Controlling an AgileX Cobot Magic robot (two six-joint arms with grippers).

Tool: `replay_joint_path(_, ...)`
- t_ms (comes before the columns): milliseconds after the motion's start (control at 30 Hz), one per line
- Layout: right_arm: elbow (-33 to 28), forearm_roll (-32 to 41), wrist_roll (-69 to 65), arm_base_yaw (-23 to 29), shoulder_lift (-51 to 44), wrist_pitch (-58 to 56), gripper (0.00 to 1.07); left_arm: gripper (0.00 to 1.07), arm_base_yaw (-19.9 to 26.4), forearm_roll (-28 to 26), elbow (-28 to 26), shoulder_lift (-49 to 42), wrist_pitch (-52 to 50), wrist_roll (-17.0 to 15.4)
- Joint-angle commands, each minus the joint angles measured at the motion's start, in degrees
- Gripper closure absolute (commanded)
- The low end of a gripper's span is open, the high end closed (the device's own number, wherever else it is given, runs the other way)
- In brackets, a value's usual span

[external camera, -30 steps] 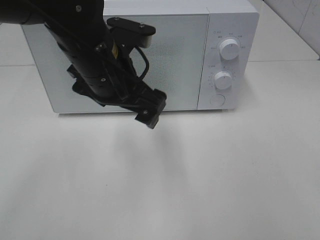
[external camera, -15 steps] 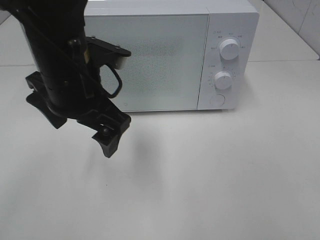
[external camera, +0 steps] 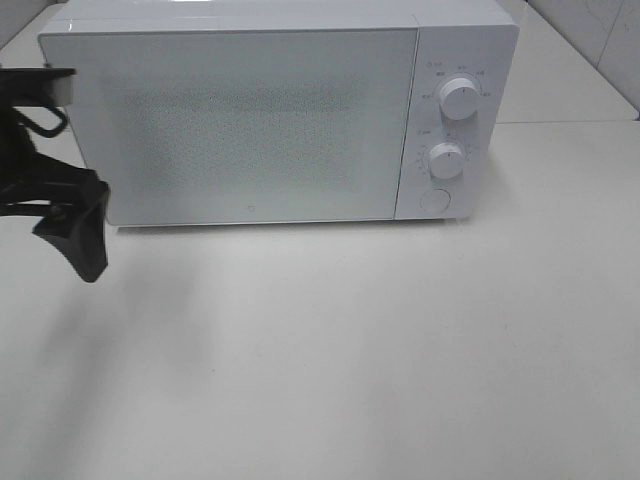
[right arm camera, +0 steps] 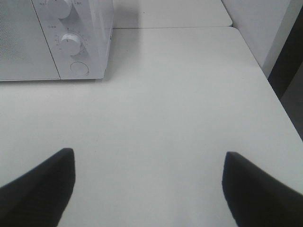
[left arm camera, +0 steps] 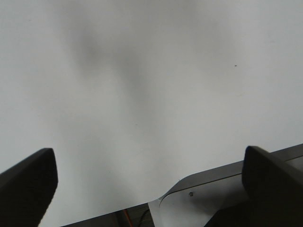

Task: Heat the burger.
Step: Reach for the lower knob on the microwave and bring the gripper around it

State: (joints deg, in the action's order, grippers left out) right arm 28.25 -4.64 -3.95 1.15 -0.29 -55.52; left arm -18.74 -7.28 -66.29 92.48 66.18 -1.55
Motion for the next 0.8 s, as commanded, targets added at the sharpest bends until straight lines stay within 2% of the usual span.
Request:
replay_joint_path(33, -0.1, -0.2, 0.3, -0.5, -1.7, 0.5, 0.32, 0.09, 6.9, -2.4, 4.6, -4.1, -1.0, 2.6)
replay_joint_path(167, -0.1, -0.2, 0.3, -0.5, -1.7, 0.5, 0.32, 0.09, 11.2, -2.4, 8.7, -7.8, -1.5, 3.5)
replay_joint_path(300, -0.1, -0.2, 0.3, -0.5, -1.7, 0.5, 0.32, 0.09, 13.3, -2.4, 11.7, -11.2, -1.9, 3.4)
replay_joint_path(367, -0.1, -0.2, 0.3, -0.5, -1.7, 0.5, 0.32, 0.09, 14.8, -2.2, 15.2, -14.5, -2.9, 3.4)
replay_joint_path(567, -0.1, -0.2, 0.3, -0.5, -1.7, 0.5, 0.32, 0.09, 15.1, -0.4, 21.0, -20.7, -3.3, 3.4)
replay_joint_path(600, -0.1, -0.2, 0.3, -0.5, -1.7, 0.5, 0.32, 0.09, 15.1, 0.2, 23.5, -23.3, -3.6, 3.4)
replay_joint_path(667, -0.1, -0.2, 0.3, -0.5, -1.7, 0.5, 0.32, 0.09, 15.1, 0.5, 24.5, -24.5, -3.6, 3.4)
replay_joint_path(733, -0.1, -0.2, 0.3, -0.5, -1.7, 0.5, 0.32, 0.09, 15.1, 1.3, 29.2, -31.1, -3.6, 3.4)
replay_joint_path(800, -0.1, -0.2, 0.3, -0.5, -1.7, 0.5, 0.32, 0.09, 15.1, 1.3, 30.5, -32.8, -3.8, 3.4)
